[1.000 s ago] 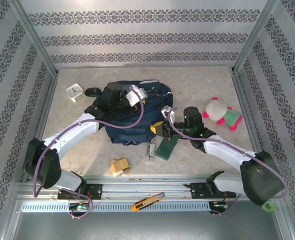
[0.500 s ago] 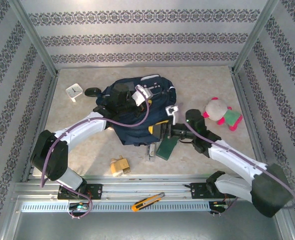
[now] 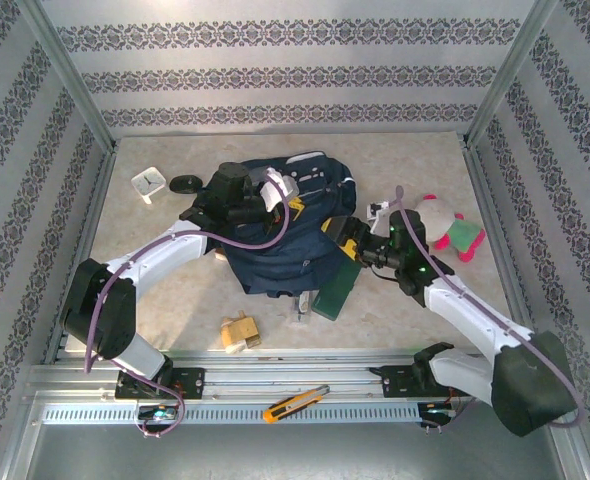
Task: Pack the student bag
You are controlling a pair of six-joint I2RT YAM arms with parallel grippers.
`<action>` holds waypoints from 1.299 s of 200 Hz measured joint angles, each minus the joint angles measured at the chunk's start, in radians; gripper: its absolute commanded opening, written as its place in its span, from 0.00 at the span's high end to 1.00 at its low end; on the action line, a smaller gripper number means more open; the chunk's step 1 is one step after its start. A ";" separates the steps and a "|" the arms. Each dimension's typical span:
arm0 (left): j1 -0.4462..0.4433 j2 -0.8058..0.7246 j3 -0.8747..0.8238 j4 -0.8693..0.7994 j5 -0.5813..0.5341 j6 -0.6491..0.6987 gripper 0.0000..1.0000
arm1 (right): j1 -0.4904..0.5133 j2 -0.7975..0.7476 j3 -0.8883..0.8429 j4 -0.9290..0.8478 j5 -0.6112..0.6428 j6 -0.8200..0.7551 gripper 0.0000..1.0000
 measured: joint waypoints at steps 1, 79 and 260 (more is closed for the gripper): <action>0.000 0.000 0.000 0.000 0.002 0.000 1.00 | 0.001 0.003 0.000 0.002 0.001 0.002 0.08; 0.004 -0.037 -0.002 -0.025 -0.110 -0.027 0.53 | 0.114 0.127 0.041 0.227 0.155 0.191 0.98; -0.283 -0.365 -0.188 -0.409 -0.643 -0.872 0.55 | 0.288 0.176 0.156 0.211 0.435 0.149 1.00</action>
